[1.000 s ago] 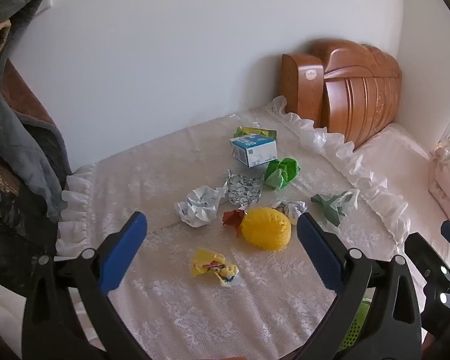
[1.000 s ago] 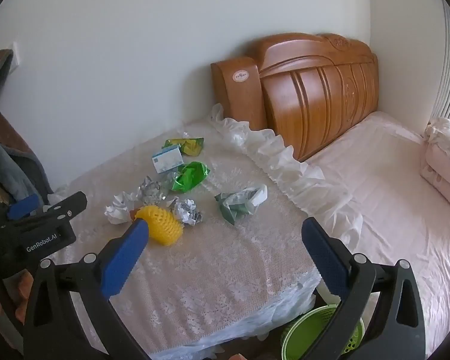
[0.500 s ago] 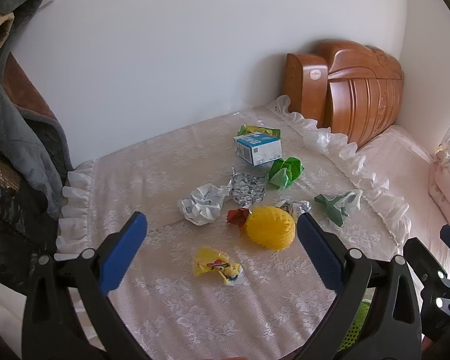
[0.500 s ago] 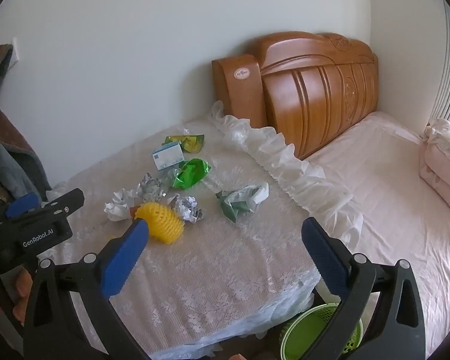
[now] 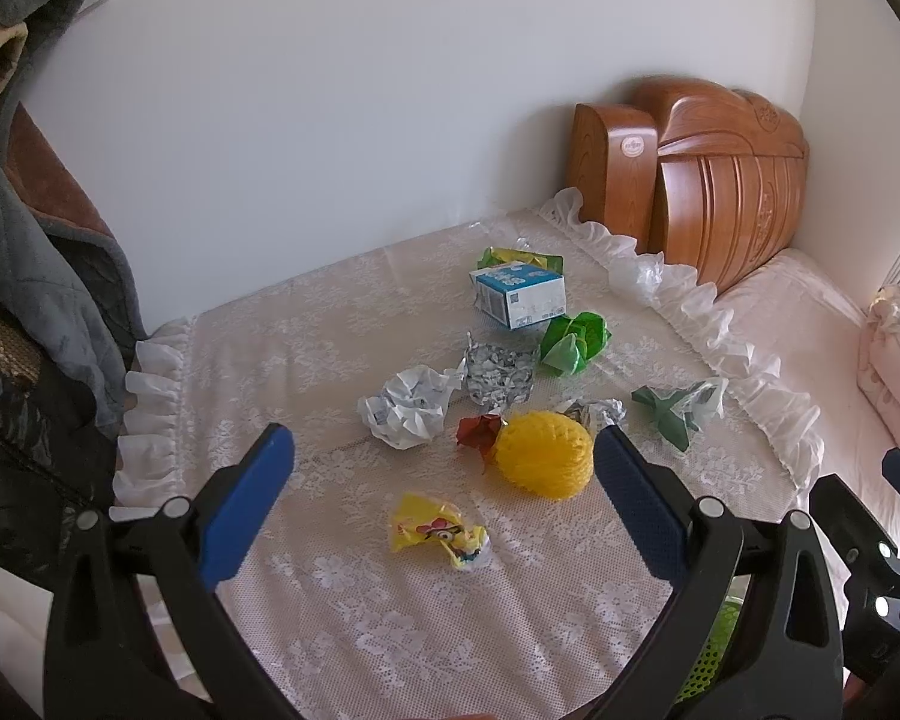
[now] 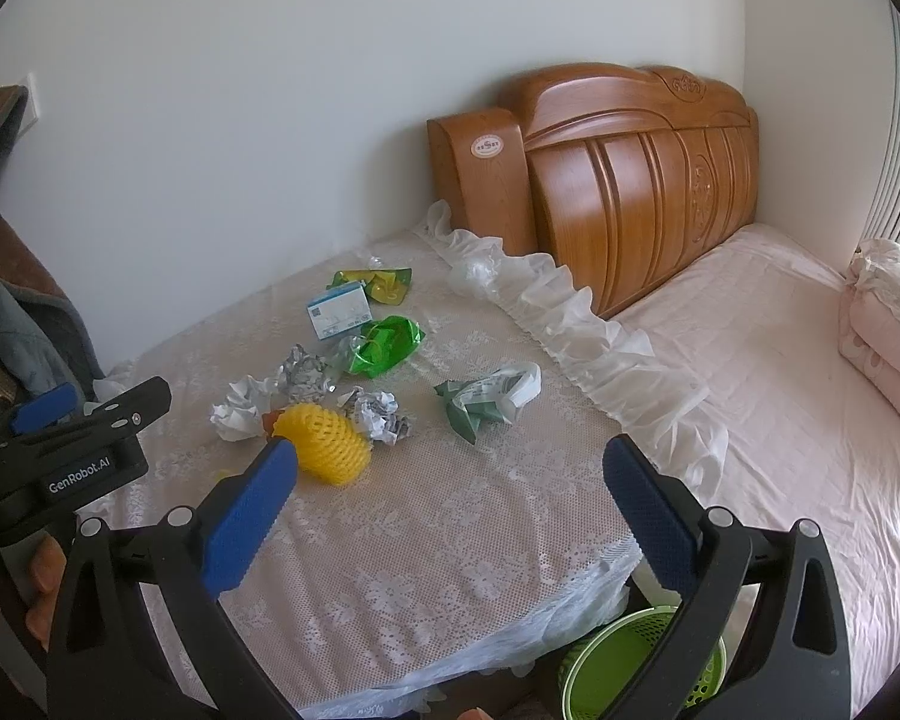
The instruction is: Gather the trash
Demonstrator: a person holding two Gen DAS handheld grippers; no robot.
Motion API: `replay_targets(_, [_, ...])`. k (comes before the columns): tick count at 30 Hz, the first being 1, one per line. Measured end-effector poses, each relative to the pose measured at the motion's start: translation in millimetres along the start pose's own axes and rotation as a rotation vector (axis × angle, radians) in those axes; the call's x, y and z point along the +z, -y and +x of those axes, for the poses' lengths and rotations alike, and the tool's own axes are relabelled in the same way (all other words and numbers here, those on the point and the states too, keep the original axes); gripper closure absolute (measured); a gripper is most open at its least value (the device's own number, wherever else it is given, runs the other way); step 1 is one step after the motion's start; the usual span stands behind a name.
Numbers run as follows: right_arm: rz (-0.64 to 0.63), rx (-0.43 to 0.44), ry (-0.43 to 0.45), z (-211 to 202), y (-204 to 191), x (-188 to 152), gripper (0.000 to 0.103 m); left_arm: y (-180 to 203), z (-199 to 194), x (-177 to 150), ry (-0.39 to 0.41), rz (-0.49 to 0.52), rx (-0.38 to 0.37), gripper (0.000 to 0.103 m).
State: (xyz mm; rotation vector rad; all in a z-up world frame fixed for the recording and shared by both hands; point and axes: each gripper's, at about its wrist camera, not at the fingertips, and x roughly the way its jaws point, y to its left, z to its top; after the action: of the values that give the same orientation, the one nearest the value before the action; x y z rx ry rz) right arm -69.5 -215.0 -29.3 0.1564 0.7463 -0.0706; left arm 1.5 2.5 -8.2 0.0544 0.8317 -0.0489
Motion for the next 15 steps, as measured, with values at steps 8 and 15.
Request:
replay_targets(8, [0.0,0.001,-0.001,0.2,0.2,0.5,0.002,-2.6,0.6,-0.3,-0.003,0.0,0.001,0.008])
replay_targets(15, [0.0,0.002,-0.002,0.6,-0.5,0.3,0.002,-2.4,1.2,-0.1,-0.004,0.0,0.001,0.008])
